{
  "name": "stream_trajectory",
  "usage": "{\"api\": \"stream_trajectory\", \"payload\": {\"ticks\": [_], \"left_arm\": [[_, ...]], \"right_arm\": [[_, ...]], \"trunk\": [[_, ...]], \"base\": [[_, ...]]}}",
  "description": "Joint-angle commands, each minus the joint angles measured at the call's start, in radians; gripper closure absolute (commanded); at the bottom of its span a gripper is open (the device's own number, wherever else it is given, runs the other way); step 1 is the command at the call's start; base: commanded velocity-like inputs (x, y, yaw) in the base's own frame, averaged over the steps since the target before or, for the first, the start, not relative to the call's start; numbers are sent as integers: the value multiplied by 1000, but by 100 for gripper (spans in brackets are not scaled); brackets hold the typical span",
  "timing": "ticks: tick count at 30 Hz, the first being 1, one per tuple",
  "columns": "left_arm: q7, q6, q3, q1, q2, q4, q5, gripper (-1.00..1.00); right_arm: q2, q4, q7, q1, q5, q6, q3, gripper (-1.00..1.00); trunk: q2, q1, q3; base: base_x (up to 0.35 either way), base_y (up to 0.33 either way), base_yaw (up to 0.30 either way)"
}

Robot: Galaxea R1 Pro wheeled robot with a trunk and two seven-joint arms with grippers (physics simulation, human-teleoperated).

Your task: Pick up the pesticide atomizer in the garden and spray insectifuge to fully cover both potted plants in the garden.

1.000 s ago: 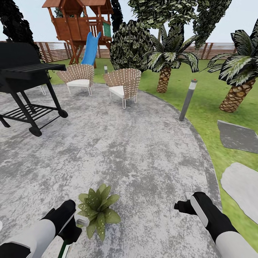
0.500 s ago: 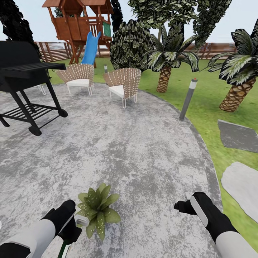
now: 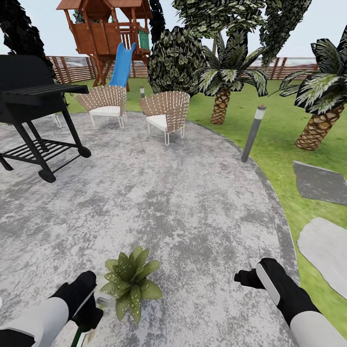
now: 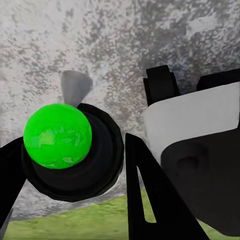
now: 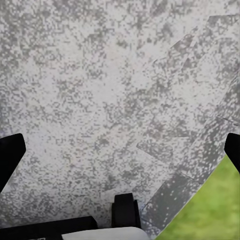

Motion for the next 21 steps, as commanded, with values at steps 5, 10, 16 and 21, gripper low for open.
{"api": "stream_trajectory", "payload": {"ticks": [5,10,16,21], "left_arm": [[-10,2,-1,0,30,-2,-9,100],[-10,2,-1,1,43,-2,-9,100],[-11,-2,0,1,41,-2,-8,100],[-11,-4,-1,1,35,-3,-7,100]], "right_arm": [[-1,-1,-10,0,-11,2,4,-100],[-1,-1,-10,0,-11,2,4,-100],[-1,-1,-10,0,-11,3,4,-100],[0,-1,-10,0,-11,2,4,-100]], "trunk": [[0,0,-1],[0,0,-1],[0,0,-1],[0,0,-1]], "base": [[0,0,0],[0,0,0],[0,0,0],[0,0,0]]}}
